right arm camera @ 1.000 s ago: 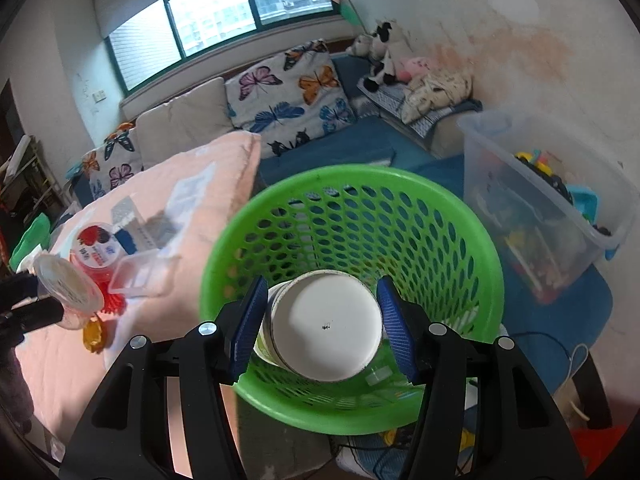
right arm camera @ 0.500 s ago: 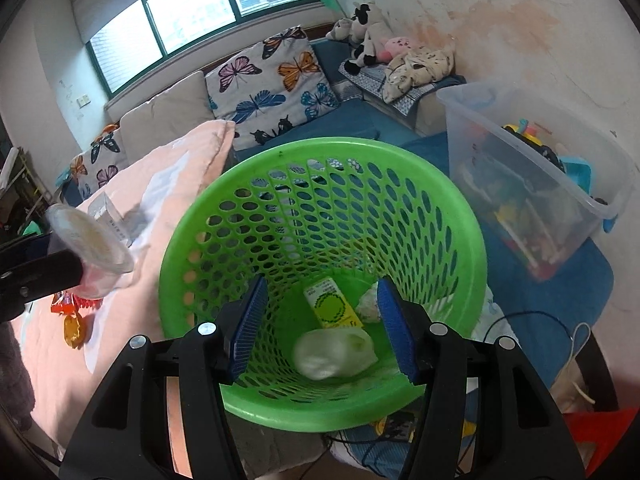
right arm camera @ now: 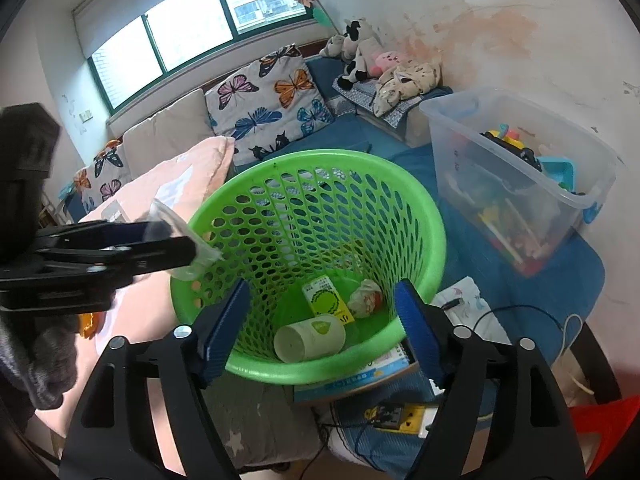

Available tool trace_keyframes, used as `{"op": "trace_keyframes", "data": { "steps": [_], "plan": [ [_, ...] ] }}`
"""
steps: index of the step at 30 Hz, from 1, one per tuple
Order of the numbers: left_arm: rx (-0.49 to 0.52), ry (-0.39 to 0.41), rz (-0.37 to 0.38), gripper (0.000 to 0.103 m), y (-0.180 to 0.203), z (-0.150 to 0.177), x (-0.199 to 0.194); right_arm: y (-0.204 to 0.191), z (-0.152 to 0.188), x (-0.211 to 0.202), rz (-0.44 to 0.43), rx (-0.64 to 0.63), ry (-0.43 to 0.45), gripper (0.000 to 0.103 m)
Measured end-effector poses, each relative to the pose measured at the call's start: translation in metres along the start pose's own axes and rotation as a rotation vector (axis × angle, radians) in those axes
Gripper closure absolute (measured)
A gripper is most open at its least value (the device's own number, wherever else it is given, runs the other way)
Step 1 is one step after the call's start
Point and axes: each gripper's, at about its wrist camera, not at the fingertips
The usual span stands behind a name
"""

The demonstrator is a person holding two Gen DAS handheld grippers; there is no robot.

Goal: Collect trash
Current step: 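Carry the clear plastic cup in the left gripper into the green basket and release it, then grasp the orange-brown food scrap on the table with the left gripper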

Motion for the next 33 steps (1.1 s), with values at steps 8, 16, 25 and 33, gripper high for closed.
{"op": "trace_keyframes", "data": {
  "steps": [8,16,25,33],
  "plan": [
    [-0.035,-0.037,0.012,0.042,-0.003,0.003,0.016,0.000,0.010,-0.011,-0.020,0.010,0.003,0.020],
    [-0.048,0.010,0.000,0.039,-0.004,0.016,-0.005,-0.012,0.019,-0.014,-0.029,-0.002,-0.013,0.020],
    [-0.098,0.091,-0.050,0.035,-0.018,0.046,-0.053,-0.033,0.027,-0.021,-0.060,-0.031,-0.019,0.020],
    [-0.143,0.125,-0.131,0.035,-0.041,0.088,-0.090,-0.060,0.030,-0.025,-0.096,-0.068,-0.016,0.020]
  ]
}}
Point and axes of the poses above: each gripper's, at about its wrist camera, not at the fingertips, and x roughly the way its jaws point, y to its right, z to its underside, and after that the axes turned 8 degrees about z, right-handed
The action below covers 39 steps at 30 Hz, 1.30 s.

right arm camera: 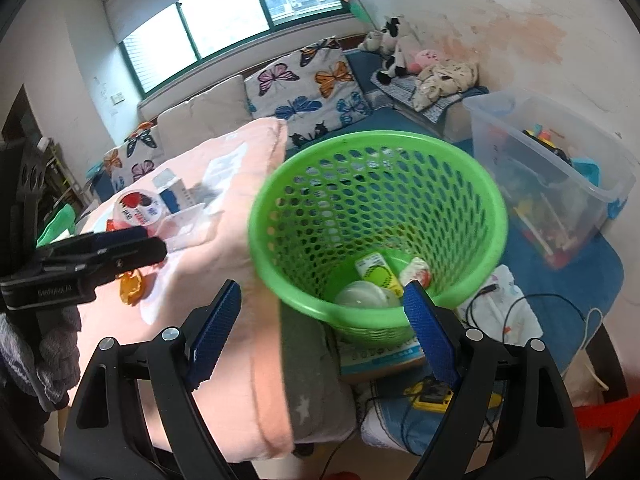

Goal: Collect trash
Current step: 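Grasp the orange-brown food scrap on the table with the left gripper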

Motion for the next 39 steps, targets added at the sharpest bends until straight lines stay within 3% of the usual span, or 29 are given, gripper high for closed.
{"op": "trace_keyframes", "data": {
  "steps": [9,17,34,39],
  "plan": [
    [-0.103,0.031,-0.116,0.030,-0.050,0.038,-0.034,-0.032,-0.002,0.006,-0.043,-0.047,-0.007,0.020],
    [-0.246,-0.005,-0.181,0.030,-0.084,0.061,-0.030,-0.053,0.000,0.012,-0.074,-0.079,-0.022,0.020],
    [-0.379,-0.054,-0.267,0.030,-0.100,0.062,0.000,-0.067,0.006,0.023,-0.106,-0.096,-0.049,0.020],
    [-0.383,-0.059,-0.315,0.039,-0.100,0.057,0.005,-0.068,0.005,0.025,-0.109,-0.098,-0.052,0.020]
  ]
}}
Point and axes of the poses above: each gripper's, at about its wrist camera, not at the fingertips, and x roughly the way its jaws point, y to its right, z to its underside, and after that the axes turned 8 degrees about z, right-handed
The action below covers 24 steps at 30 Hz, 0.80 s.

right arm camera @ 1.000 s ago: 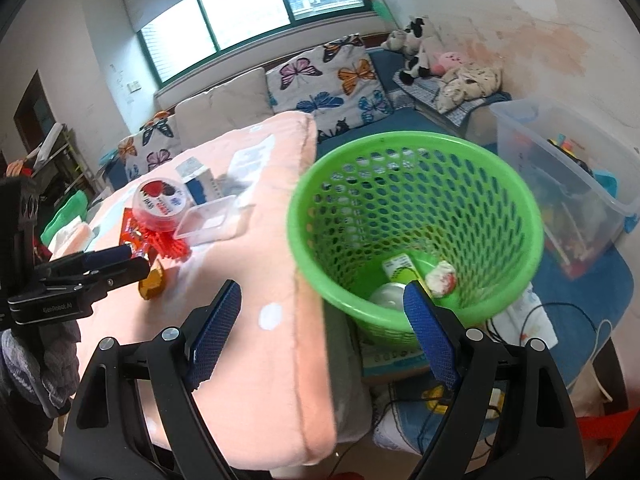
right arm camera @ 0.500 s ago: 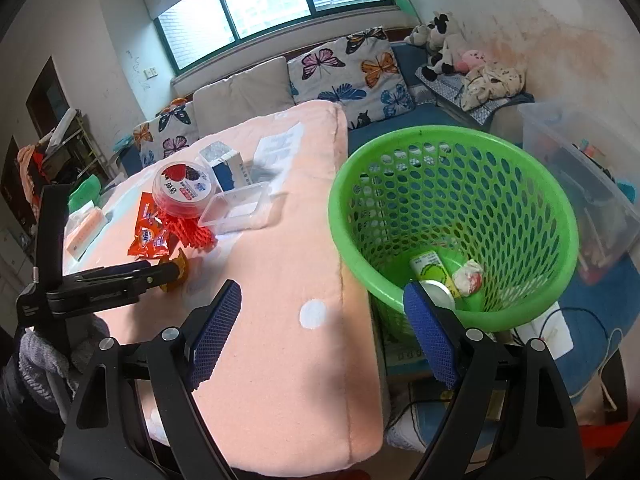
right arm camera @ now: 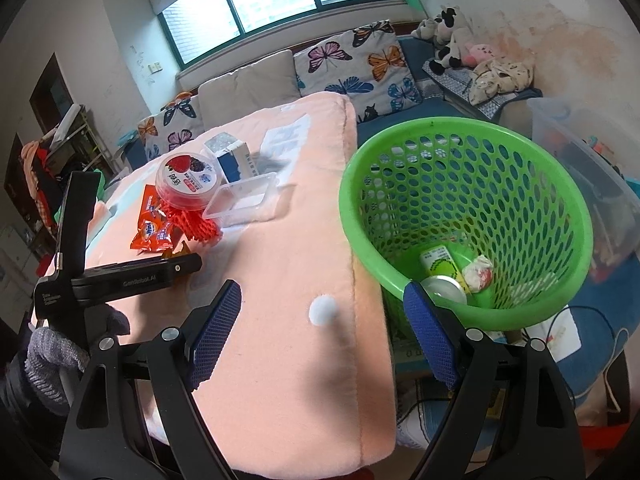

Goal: Collect trash
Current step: 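Grasp the orange-brown food scrap on the table with the left gripper, then lift the food scrap with the left gripper while the right gripper grasps the red mesh net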

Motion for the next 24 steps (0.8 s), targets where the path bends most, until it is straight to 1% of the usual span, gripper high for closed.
{"op": "trace_keyframes", "data": {
  "steps": [2,4,5,9,14,18,24],
  "plan": [
    [0.002,0.003,-0.012,0.044,-0.001,0.000,0.000,0.000,0.000,0.000,-0.001,-0.001,-0.002,0.020],
    [0.000,0.003,-0.015,0.051,-0.003,-0.001,-0.002,0.000,0.000,0.000,-0.003,-0.006,-0.003,0.020],
    [-0.002,0.004,-0.012,0.056,-0.004,-0.001,-0.003,-0.001,0.000,0.001,-0.003,-0.009,-0.003,0.020],
    [-0.014,0.011,0.029,0.067,-0.012,-0.002,-0.012,-0.007,-0.003,0.002,-0.011,-0.033,-0.007,0.020],
    [-0.010,0.024,0.066,0.070,-0.020,0.001,-0.030,-0.018,-0.010,0.007,-0.043,-0.065,-0.016,0.020],
    [-0.017,0.039,0.085,0.071,-0.028,0.003,-0.044,-0.033,-0.021,0.013,-0.098,-0.086,-0.026,0.020],
    [-0.034,0.076,0.079,0.071,-0.052,0.004,-0.070,-0.060,-0.038,0.029,-0.181,-0.100,-0.053,0.020]
  ]
}}
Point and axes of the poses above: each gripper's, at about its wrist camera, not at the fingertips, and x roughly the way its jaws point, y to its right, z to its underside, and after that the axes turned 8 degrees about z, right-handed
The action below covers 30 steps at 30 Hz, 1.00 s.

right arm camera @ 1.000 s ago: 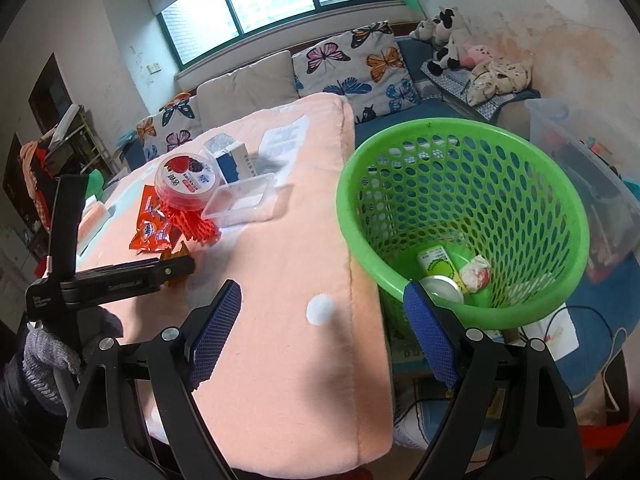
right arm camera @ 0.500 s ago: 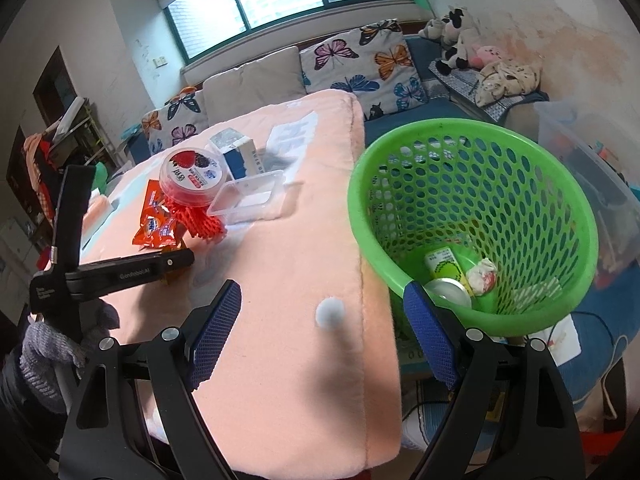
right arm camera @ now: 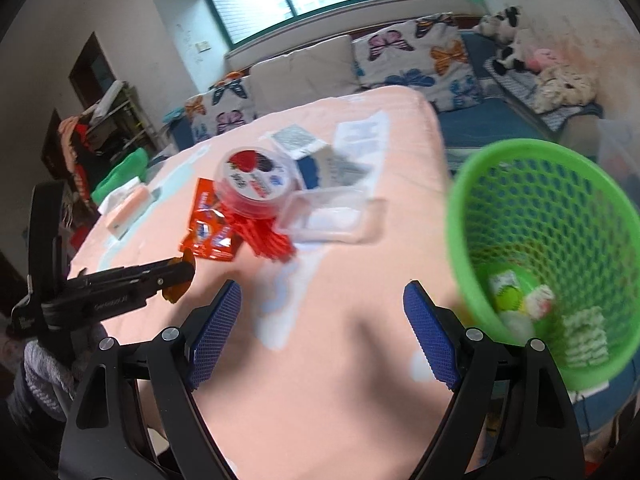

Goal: Collect trash
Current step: 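Lift the food scrap with the left gripper while the right gripper grasps the red mesh net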

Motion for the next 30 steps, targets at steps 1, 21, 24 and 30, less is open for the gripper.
{"op": "trace_keyframes", "data": {
  "steps": [1,21,24,30],
  "plan": [
    [-0.003,0.006,-0.001,0.071,-0.003,-0.001,-0.003,-0.006,-0.004,0.005,-0.017,-0.004,-0.006,0.020],
    [-0.044,0.031,-0.008,0.071,-0.048,0.003,-0.028,-0.050,-0.078,0.083,-0.239,0.071,-0.078,0.012],
    [-0.045,0.030,-0.003,0.071,-0.051,0.003,-0.028,-0.051,-0.083,0.096,-0.243,0.082,-0.096,0.010],
    [-0.053,0.025,0.008,0.071,-0.056,0.003,-0.025,-0.049,-0.092,0.114,-0.266,0.121,-0.117,0.007]
  ]
}}
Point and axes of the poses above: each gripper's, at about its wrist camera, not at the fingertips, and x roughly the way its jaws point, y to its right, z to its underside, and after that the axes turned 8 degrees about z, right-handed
